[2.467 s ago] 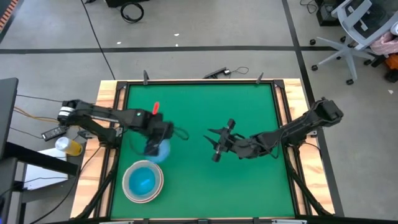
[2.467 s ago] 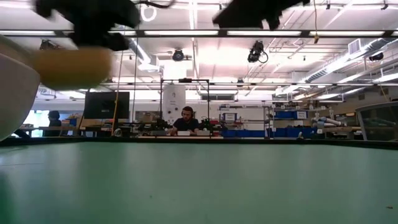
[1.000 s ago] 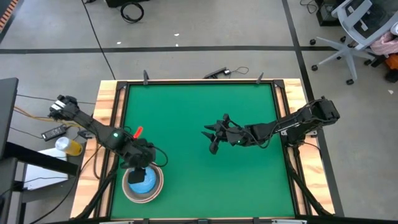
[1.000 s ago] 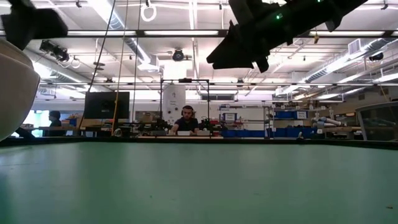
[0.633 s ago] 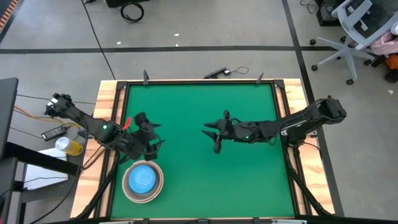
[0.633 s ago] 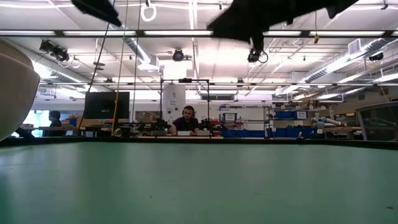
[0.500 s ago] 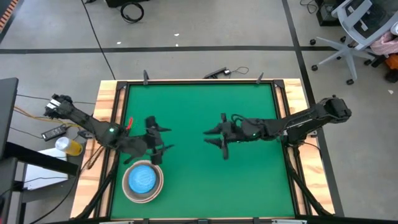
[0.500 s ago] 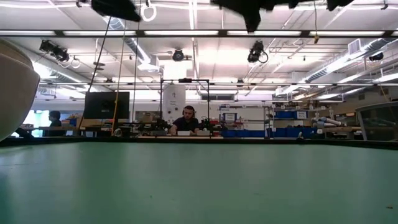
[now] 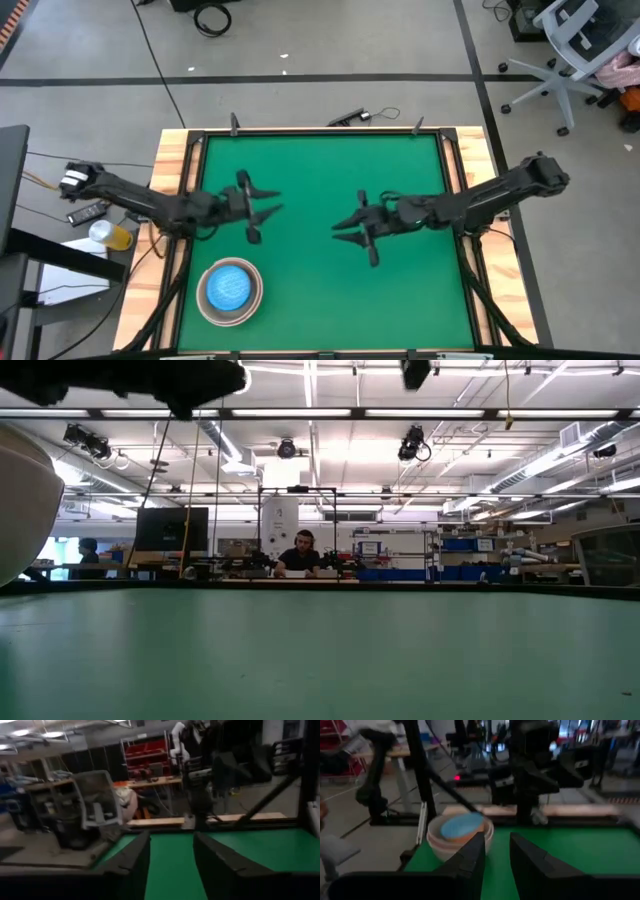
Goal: Nest bowls inside each other
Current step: Return to Home Position
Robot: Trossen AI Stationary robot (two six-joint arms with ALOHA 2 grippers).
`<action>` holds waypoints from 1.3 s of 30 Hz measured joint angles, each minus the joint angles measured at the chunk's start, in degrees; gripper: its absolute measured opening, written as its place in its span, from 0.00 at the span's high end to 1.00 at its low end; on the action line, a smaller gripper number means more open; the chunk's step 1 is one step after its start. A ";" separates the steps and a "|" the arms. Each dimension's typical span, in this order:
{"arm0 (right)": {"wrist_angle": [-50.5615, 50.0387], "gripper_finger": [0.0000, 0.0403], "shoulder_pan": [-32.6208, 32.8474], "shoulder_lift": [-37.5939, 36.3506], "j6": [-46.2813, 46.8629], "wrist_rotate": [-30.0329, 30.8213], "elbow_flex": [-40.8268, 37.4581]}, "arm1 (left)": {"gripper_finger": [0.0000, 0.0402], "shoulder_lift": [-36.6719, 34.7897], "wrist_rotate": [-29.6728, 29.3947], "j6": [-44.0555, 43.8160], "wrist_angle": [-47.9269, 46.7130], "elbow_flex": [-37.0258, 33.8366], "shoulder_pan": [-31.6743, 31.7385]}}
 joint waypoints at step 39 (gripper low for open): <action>-8.38 0.77 -6.13 -57.37 8.04 6.07 -38.87 | 1.00 -26.66 18.87 -5.89 -15.11 -13.86 11.44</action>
